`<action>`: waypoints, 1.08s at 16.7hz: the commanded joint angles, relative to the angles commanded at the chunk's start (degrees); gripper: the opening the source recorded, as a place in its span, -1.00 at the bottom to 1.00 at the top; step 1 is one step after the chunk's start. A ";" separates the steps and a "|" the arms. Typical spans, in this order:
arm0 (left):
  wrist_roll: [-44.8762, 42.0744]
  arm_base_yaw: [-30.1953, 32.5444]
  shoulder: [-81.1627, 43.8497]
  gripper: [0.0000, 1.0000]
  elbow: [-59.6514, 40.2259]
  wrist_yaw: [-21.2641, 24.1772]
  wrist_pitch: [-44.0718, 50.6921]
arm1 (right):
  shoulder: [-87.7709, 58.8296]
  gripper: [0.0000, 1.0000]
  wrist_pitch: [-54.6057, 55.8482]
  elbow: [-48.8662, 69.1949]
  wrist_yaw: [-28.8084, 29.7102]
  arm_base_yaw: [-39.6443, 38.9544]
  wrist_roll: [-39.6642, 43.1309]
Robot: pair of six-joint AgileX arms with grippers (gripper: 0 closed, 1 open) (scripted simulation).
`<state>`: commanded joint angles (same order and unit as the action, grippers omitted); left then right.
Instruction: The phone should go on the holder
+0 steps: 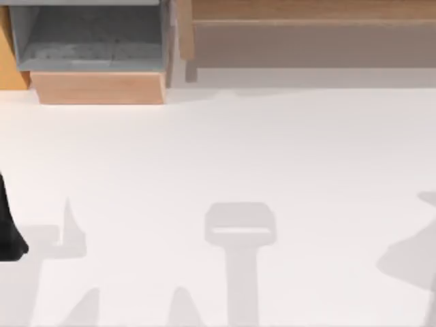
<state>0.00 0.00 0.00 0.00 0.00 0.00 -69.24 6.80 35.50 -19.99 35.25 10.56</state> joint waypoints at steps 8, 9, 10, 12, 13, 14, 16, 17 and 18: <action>0.00 0.00 0.00 1.00 0.00 0.00 0.00 | 0.00 0.21 0.00 0.00 0.00 0.00 0.00; 0.00 0.00 0.00 1.00 0.00 0.00 0.00 | 0.00 0.36 0.00 0.00 0.00 0.00 0.00; 0.00 0.00 0.00 1.00 0.00 0.00 0.00 | 0.00 0.51 0.00 0.00 0.00 0.00 0.00; 0.00 0.00 0.00 1.00 0.00 0.00 0.00 | 0.00 0.81 0.00 0.00 0.00 0.00 0.00; 0.00 0.00 0.00 1.00 0.00 0.00 0.00 | 0.00 0.96 0.00 0.00 0.00 0.00 0.00; 0.00 0.00 0.00 1.00 0.00 0.00 0.00 | 0.00 1.00 0.00 0.00 0.00 0.00 0.00; 0.00 0.00 0.00 1.00 0.00 0.00 0.00 | 0.00 1.00 0.00 0.00 0.00 0.00 0.00; 0.00 0.00 0.00 1.00 0.00 0.00 0.00 | 0.00 1.00 0.00 0.00 0.00 0.00 0.00; 0.00 0.00 0.00 1.00 0.00 0.00 0.00 | 0.00 1.00 0.00 0.00 0.00 0.00 0.00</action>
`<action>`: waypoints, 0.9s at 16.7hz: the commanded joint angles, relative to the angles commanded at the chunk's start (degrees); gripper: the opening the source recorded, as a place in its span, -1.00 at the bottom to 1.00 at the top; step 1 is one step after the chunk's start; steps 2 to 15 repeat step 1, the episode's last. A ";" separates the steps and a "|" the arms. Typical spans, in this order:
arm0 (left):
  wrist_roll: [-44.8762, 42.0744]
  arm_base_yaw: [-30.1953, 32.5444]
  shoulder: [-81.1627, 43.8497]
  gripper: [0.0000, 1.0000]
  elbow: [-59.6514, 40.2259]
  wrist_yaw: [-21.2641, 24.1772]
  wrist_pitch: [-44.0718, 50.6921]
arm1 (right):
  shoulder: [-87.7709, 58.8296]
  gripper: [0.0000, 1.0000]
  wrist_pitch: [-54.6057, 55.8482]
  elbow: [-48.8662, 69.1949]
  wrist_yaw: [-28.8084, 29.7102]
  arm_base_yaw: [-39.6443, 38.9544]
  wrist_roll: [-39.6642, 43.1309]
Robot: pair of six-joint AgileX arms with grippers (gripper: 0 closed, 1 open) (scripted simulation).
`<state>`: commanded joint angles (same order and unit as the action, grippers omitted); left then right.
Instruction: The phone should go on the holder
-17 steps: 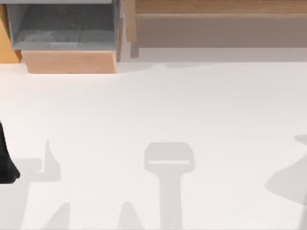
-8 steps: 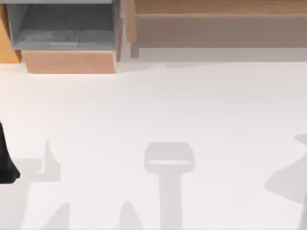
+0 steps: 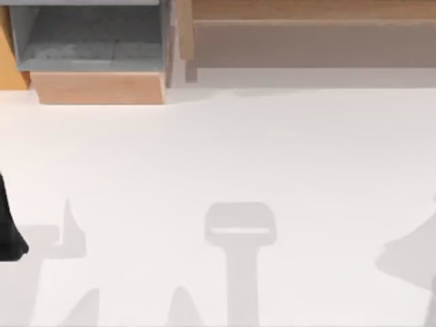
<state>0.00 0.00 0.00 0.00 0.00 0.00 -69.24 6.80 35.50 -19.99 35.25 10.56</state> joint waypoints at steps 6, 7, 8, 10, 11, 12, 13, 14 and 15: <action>0.00 0.00 0.00 1.00 0.00 0.00 0.00 | 0.00 1.00 0.00 0.00 0.00 0.00 0.00; 0.00 0.00 0.00 1.00 0.00 0.00 0.00 | 0.00 1.00 0.00 0.00 0.00 0.00 0.00; 0.00 0.00 0.00 1.00 0.00 0.00 0.00 | 0.00 1.00 0.00 0.00 0.00 0.00 0.00; 0.00 0.00 0.00 1.00 0.00 0.00 0.00 | 0.00 1.00 0.00 0.00 0.00 0.00 0.00; 0.00 0.00 0.00 1.00 0.00 0.00 0.00 | 0.00 1.00 0.00 0.00 0.00 0.00 0.00; 0.00 0.00 0.00 1.00 0.00 0.00 0.00 | 0.00 1.00 0.00 0.00 0.00 0.00 0.00; 0.00 0.00 0.00 1.00 0.00 0.00 0.00 | 0.00 1.00 0.00 0.00 0.00 0.00 0.00; 0.00 0.00 0.00 1.00 0.00 0.00 0.00 | 0.00 1.00 0.00 0.00 0.00 0.00 0.00; 0.00 0.00 0.00 1.00 0.00 0.00 0.00 | 0.00 1.00 0.00 0.00 0.00 0.00 0.00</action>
